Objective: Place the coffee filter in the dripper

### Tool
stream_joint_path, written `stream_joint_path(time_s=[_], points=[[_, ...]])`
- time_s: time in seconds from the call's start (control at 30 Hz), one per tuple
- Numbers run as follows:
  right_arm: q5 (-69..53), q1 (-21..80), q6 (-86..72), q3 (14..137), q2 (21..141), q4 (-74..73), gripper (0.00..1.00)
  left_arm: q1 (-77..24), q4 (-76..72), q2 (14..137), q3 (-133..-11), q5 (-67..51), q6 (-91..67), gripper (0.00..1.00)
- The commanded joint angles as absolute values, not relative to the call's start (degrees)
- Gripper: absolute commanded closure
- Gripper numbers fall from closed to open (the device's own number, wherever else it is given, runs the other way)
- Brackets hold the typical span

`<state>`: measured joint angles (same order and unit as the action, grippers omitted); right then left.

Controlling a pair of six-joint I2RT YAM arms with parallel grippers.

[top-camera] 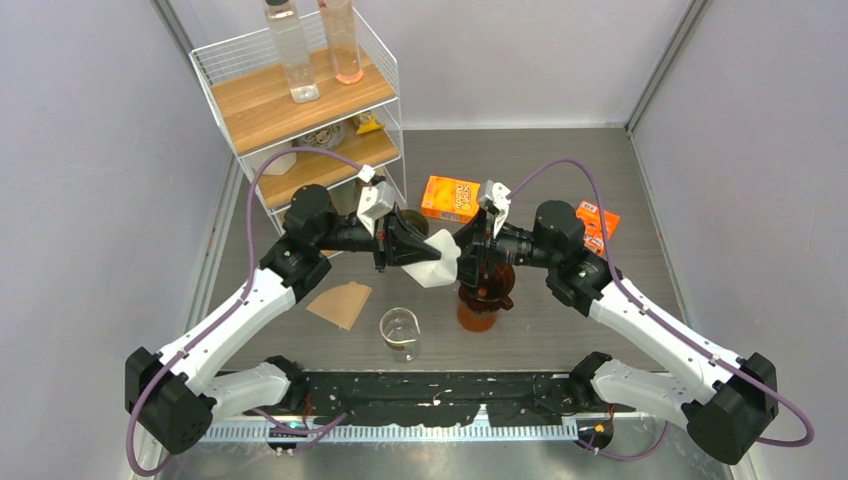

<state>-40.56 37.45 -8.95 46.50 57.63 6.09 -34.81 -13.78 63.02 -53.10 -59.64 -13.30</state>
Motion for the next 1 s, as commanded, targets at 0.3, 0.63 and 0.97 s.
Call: stream_joint_path(time_s=[0.3, 0.63, 0.97], points=[[-41.1, 38.3, -12.2, 47.4, 58.5, 13.7, 0.43, -34.8, -17.2, 61.6, -52.4, -60.8, -13.6, 1.00], [-45.4, 38.9, -11.4, 45.4, 56.6, 17.6, 0.59, -34.8, -16.3, 61.4, -51.9, -61.5, -12.0, 1.00], [-47.9, 38.9, -10.0, 44.4, 55.3, 18.0, 0.92, -34.7, -15.7, 61.6, -52.0, -61.2, -11.5, 1.00]])
